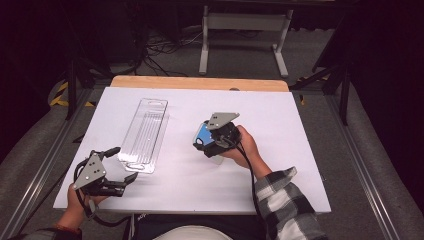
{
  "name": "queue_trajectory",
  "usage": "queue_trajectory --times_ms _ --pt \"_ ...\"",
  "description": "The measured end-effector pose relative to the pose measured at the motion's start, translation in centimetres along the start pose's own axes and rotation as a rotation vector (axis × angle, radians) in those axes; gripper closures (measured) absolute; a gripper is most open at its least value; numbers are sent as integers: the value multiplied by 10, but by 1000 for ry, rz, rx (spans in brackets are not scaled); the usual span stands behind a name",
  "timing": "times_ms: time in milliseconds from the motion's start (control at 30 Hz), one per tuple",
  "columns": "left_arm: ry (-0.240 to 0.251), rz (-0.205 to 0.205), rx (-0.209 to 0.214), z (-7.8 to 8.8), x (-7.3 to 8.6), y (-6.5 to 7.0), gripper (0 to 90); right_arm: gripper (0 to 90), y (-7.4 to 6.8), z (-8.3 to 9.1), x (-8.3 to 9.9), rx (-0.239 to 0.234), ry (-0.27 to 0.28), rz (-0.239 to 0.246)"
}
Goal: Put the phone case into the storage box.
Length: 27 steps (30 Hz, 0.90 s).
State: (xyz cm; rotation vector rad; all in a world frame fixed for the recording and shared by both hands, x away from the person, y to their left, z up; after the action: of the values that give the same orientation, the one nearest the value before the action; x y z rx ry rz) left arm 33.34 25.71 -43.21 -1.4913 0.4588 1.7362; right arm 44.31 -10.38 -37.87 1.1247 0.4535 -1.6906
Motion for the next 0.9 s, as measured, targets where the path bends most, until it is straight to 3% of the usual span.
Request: queue_trajectory --times_ms 333,900 --pt "-4 -6 -2 -1 0 -1 61 180 5 12 -2 46 75 -17" --pt "-11 -1 -5 -1 2 -3 61 180 8 25 -7 92 131 -25"
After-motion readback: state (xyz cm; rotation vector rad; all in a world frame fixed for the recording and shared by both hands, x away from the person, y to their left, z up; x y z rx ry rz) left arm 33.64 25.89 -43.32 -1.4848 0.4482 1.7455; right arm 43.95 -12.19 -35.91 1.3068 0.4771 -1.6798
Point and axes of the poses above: each handheld gripper's, and its own axes: z roughly backward along the jaws, x roughly out of its underside, y roughly to its right, the point moved 1 cm from there along -z, roughly forward along the jaws, and after that the axes turned 6 degrees about y, right-handed, at the moved point
